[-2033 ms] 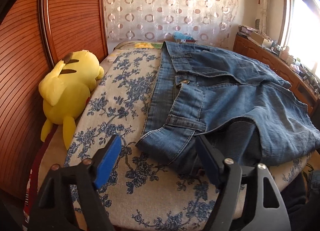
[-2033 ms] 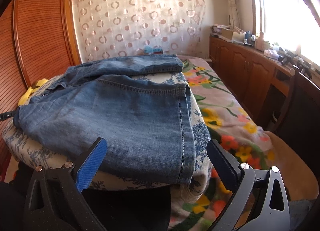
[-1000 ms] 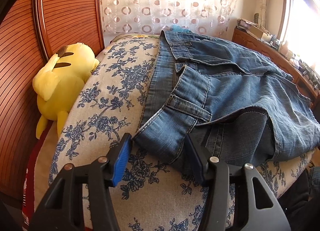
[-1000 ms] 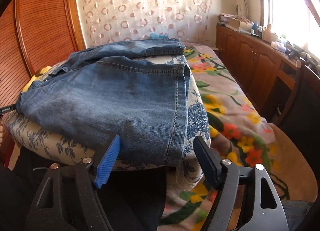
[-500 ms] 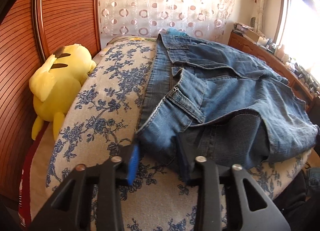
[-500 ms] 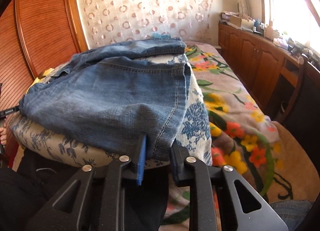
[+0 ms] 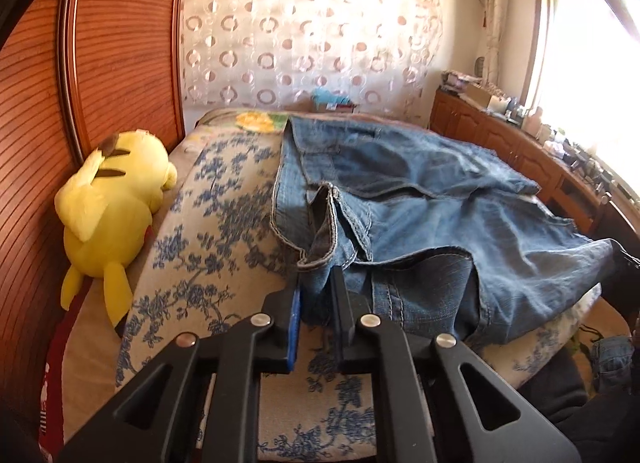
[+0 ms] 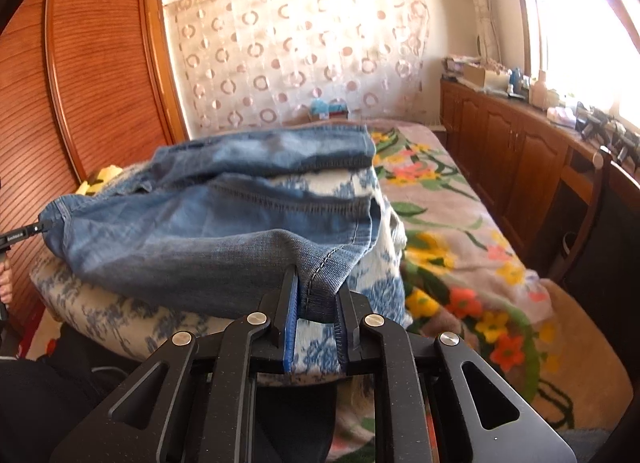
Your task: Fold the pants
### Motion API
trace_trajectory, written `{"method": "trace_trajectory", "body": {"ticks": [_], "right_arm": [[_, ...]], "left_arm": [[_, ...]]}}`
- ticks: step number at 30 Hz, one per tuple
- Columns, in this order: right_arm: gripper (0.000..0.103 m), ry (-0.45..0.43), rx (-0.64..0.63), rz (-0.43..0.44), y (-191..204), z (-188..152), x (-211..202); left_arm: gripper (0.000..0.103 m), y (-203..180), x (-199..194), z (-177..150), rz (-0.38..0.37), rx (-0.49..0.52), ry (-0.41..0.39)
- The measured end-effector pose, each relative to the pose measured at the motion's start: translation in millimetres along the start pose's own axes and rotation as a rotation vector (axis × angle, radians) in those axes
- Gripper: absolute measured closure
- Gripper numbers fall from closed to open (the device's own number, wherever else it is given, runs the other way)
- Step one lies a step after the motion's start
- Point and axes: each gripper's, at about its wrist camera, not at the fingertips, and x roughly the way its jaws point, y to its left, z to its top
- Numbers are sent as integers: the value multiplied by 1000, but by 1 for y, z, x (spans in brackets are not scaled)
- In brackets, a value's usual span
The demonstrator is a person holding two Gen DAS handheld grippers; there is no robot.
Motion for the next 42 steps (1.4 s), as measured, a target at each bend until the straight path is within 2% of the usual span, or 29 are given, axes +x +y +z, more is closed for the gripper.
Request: {"method": "trace_trajectory", "body": {"ticks": [10, 19, 27, 37, 42], "right_arm": [[90, -36, -6, -7, -6, 14, -11], [90, -17, -4, -11, -10, 13, -7], [90, 15, -10, -35, -11, 6, 4], [90, 5, -2, -20, -13, 5, -12], [90, -19, 9, 9, -15, 10, -27]], "left_arm": [[95, -5, -21, 1, -32, 0, -33], [95, -2, -9, -26, -31, -11, 33], [95, -4, -4, -34, -24, -10, 42], [96, -4, -41, -37, -73, -12, 21], [96, 0, -65, -31, -70, -10, -5]]}}
